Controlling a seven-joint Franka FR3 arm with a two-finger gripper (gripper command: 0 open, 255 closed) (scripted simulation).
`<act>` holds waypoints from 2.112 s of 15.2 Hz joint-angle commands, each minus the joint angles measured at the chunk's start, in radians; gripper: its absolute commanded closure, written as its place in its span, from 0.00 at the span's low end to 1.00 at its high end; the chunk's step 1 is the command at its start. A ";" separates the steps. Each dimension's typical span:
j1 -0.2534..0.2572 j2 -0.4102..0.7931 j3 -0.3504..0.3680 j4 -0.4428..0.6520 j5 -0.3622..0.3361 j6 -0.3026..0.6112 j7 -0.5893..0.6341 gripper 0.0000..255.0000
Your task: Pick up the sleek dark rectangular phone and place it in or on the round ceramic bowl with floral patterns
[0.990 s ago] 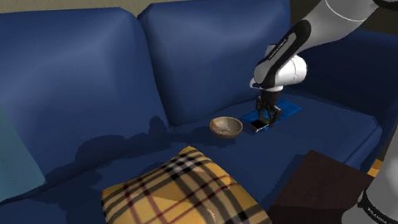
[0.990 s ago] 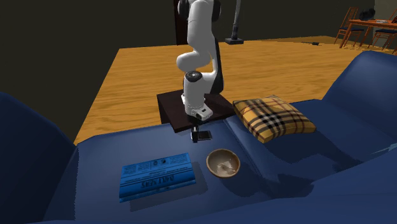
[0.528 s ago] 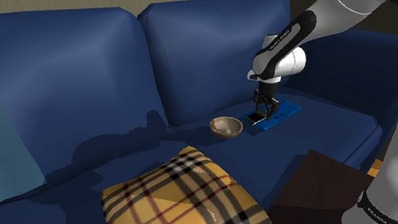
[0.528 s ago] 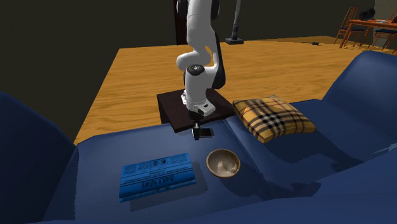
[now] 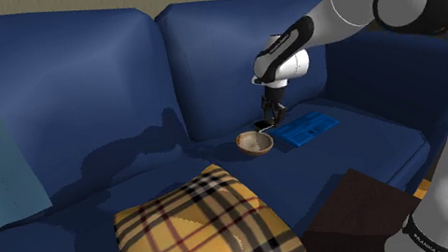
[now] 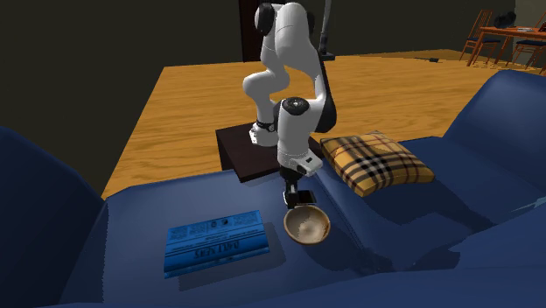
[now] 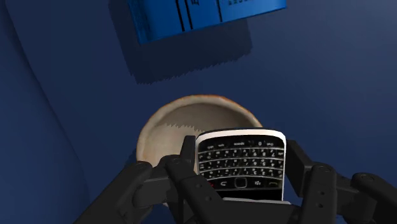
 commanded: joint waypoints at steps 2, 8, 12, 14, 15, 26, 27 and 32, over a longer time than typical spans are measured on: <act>-0.008 0.087 0.025 0.140 0.028 -0.059 0.023 1.00; -0.021 0.137 0.045 0.142 0.057 -0.015 0.007 1.00; -0.032 0.174 0.060 0.139 0.079 0.022 -0.007 1.00; -0.038 0.194 0.068 0.139 0.090 0.040 -0.014 1.00; -0.041 0.203 0.072 0.139 0.096 0.049 -0.018 1.00; -0.049 0.229 0.083 0.141 0.110 0.072 -0.027 0.00; -0.049 0.229 0.083 0.141 0.110 0.072 -0.027 0.00; -0.042 0.205 0.073 0.141 0.097 0.049 -0.018 0.00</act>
